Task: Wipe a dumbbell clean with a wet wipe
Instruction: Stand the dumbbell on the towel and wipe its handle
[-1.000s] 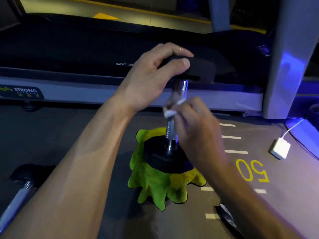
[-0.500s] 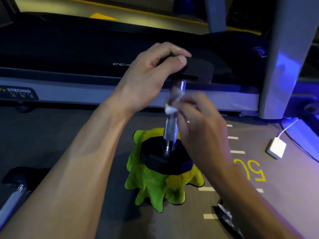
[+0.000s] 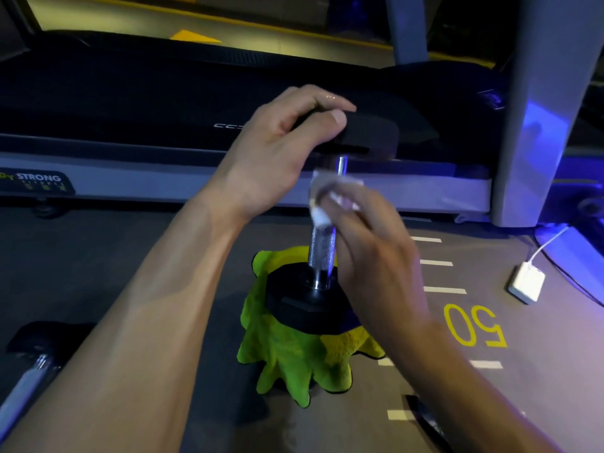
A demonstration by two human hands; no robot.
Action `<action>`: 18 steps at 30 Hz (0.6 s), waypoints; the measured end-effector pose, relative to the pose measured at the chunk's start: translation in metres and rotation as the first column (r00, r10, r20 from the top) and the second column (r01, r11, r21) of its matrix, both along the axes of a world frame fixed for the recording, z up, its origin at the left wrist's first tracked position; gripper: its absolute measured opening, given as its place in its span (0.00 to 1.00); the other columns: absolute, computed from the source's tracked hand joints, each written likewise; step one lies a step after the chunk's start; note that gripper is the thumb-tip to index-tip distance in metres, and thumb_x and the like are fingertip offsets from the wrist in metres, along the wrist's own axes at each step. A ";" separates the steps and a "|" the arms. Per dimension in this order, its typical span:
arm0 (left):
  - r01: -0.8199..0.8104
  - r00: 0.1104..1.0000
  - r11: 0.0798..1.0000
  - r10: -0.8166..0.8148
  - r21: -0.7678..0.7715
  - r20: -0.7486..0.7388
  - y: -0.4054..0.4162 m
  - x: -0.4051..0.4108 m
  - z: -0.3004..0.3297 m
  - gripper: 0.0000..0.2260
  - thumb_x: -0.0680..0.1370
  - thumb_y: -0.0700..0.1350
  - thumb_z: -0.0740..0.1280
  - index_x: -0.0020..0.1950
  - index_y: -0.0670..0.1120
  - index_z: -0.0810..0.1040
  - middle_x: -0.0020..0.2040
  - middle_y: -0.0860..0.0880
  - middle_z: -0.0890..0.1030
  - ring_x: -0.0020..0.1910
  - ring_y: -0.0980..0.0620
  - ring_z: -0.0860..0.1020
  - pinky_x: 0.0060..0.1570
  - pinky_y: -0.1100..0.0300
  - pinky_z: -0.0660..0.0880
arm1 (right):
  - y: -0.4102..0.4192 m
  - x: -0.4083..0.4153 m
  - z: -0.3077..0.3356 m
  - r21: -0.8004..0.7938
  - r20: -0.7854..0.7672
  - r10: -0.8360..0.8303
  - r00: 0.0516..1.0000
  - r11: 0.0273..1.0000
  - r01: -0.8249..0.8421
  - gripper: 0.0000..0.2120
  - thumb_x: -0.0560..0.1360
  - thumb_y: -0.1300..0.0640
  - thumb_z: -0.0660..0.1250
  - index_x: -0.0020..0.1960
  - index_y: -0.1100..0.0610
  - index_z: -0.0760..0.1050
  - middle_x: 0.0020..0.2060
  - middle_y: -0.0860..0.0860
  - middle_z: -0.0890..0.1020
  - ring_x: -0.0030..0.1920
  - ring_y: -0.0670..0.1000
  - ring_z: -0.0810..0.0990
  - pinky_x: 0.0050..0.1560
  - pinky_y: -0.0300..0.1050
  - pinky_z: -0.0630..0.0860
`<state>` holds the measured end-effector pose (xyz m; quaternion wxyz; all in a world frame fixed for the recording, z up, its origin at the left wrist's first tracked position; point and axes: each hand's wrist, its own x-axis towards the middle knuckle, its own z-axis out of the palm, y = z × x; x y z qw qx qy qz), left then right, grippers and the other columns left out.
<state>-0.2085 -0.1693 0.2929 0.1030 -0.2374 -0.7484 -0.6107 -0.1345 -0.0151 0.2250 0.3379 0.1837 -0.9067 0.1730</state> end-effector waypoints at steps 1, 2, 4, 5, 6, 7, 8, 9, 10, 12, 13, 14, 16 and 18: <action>-0.002 1.000 1.000 0.002 0.003 0.000 0.000 0.000 0.000 0.10 0.80 0.48 0.65 0.57 0.52 0.83 0.59 0.47 0.82 0.60 0.57 0.80 0.65 0.60 0.73 | 0.001 0.006 -0.004 0.024 0.017 0.014 1.000 1.000 -0.015 0.15 0.76 0.70 0.70 0.62 0.62 0.81 0.63 0.56 0.80 0.62 0.55 0.78 0.68 0.41 0.72; -0.003 1.000 1.000 0.003 0.004 -0.002 0.000 0.000 -0.001 0.10 0.80 0.48 0.65 0.57 0.51 0.83 0.59 0.47 0.82 0.60 0.56 0.80 0.66 0.60 0.73 | 0.002 0.007 -0.004 0.036 0.018 0.030 0.999 0.999 -0.031 0.15 0.76 0.70 0.69 0.61 0.62 0.81 0.62 0.56 0.80 0.62 0.56 0.79 0.67 0.41 0.72; 0.000 1.000 1.000 0.000 -0.001 -0.002 0.002 0.001 -0.001 0.10 0.80 0.48 0.65 0.58 0.50 0.83 0.60 0.45 0.82 0.61 0.53 0.80 0.67 0.58 0.73 | 0.004 -0.004 0.008 0.018 -0.016 0.033 0.999 0.999 -0.033 0.12 0.78 0.69 0.70 0.60 0.61 0.82 0.61 0.54 0.80 0.60 0.55 0.79 0.65 0.37 0.70; 0.004 1.000 1.000 -0.004 -0.005 -0.001 0.003 0.001 -0.001 0.10 0.80 0.47 0.65 0.58 0.50 0.83 0.61 0.43 0.81 0.62 0.52 0.80 0.67 0.57 0.73 | 0.003 -0.011 0.014 0.005 -0.050 0.021 0.999 1.000 -0.020 0.10 0.79 0.68 0.70 0.59 0.61 0.82 0.60 0.54 0.80 0.59 0.54 0.79 0.63 0.36 0.69; 0.005 1.000 1.000 -0.005 -0.008 0.000 0.003 0.001 -0.001 0.10 0.80 0.48 0.65 0.58 0.50 0.83 0.62 0.42 0.81 0.62 0.52 0.80 0.67 0.57 0.73 | 0.002 -0.016 0.019 -0.010 -0.076 0.016 0.997 1.000 -0.017 0.09 0.79 0.68 0.70 0.58 0.62 0.82 0.59 0.55 0.81 0.59 0.54 0.78 0.61 0.35 0.68; 0.005 1.000 1.000 -0.005 -0.009 0.001 0.002 0.001 0.000 0.10 0.80 0.48 0.65 0.58 0.50 0.83 0.62 0.42 0.81 0.62 0.52 0.80 0.66 0.58 0.74 | 0.000 -0.016 0.019 -0.019 -0.078 0.021 0.997 1.000 -0.023 0.09 0.78 0.68 0.69 0.58 0.62 0.82 0.59 0.55 0.80 0.59 0.54 0.78 0.62 0.35 0.68; 0.004 1.000 1.000 -0.004 -0.009 0.002 0.001 0.001 0.000 0.10 0.80 0.48 0.65 0.57 0.50 0.83 0.62 0.43 0.81 0.62 0.53 0.80 0.66 0.60 0.73 | -0.001 -0.010 0.014 -0.016 -0.055 0.037 0.998 0.999 -0.038 0.10 0.78 0.68 0.68 0.58 0.62 0.82 0.60 0.55 0.80 0.61 0.54 0.77 0.65 0.36 0.68; 0.003 1.000 1.000 -0.003 -0.009 0.005 0.000 0.000 0.000 0.10 0.80 0.48 0.65 0.57 0.51 0.83 0.61 0.43 0.81 0.62 0.53 0.80 0.65 0.61 0.73 | -0.001 -0.002 0.006 -0.001 -0.022 0.052 0.998 0.999 -0.052 0.12 0.78 0.68 0.66 0.59 0.61 0.82 0.62 0.55 0.79 0.63 0.54 0.76 0.67 0.36 0.68; 0.003 1.000 1.000 -0.003 -0.011 0.008 -0.001 -0.001 0.000 0.10 0.80 0.48 0.65 0.57 0.51 0.83 0.61 0.43 0.81 0.62 0.53 0.80 0.65 0.61 0.73 | 0.001 0.006 -0.001 0.019 0.007 0.059 0.998 0.998 -0.059 0.14 0.77 0.68 0.65 0.60 0.61 0.81 0.62 0.55 0.79 0.64 0.54 0.75 0.67 0.38 0.70; 0.005 1.000 1.000 -0.005 -0.011 0.011 0.000 -0.002 -0.001 0.10 0.80 0.48 0.65 0.57 0.52 0.83 0.61 0.43 0.81 0.62 0.52 0.80 0.66 0.60 0.72 | 0.005 0.011 -0.006 0.063 0.028 0.048 0.998 0.997 -0.050 0.18 0.75 0.70 0.66 0.62 0.60 0.81 0.60 0.55 0.79 0.61 0.55 0.76 0.62 0.40 0.73; 0.005 1.000 1.000 -0.005 -0.009 0.011 0.001 -0.002 -0.001 0.10 0.80 0.48 0.65 0.57 0.52 0.83 0.61 0.43 0.81 0.62 0.52 0.80 0.66 0.59 0.72 | 0.007 0.007 -0.003 0.061 0.019 0.040 0.999 0.997 -0.041 0.18 0.74 0.71 0.68 0.61 0.60 0.82 0.59 0.55 0.80 0.58 0.55 0.77 0.58 0.39 0.72; 0.005 1.000 1.000 -0.004 -0.008 0.011 0.002 -0.001 -0.001 0.10 0.80 0.48 0.65 0.57 0.52 0.83 0.61 0.43 0.81 0.62 0.53 0.80 0.65 0.60 0.73 | 0.007 0.000 0.004 0.043 0.003 0.035 0.999 0.998 -0.036 0.15 0.75 0.70 0.70 0.59 0.59 0.83 0.58 0.55 0.80 0.56 0.54 0.76 0.55 0.38 0.71; 0.010 1.000 1.000 -0.010 -0.008 0.014 0.002 0.000 0.000 0.10 0.80 0.48 0.65 0.57 0.51 0.83 0.61 0.44 0.81 0.59 0.56 0.80 0.63 0.63 0.73 | 0.004 -0.012 0.018 -0.003 -0.038 0.038 0.999 0.999 -0.038 0.09 0.78 0.66 0.71 0.57 0.59 0.83 0.57 0.55 0.79 0.54 0.54 0.76 0.51 0.37 0.68; 0.014 1.000 1.000 -0.014 -0.010 0.018 0.001 0.000 0.000 0.10 0.80 0.48 0.65 0.58 0.50 0.83 0.61 0.44 0.81 0.58 0.58 0.80 0.62 0.65 0.74 | 0.003 -0.015 0.018 -0.029 -0.045 0.043 0.998 0.999 -0.044 0.08 0.79 0.64 0.70 0.57 0.60 0.83 0.56 0.56 0.79 0.55 0.55 0.77 0.51 0.36 0.67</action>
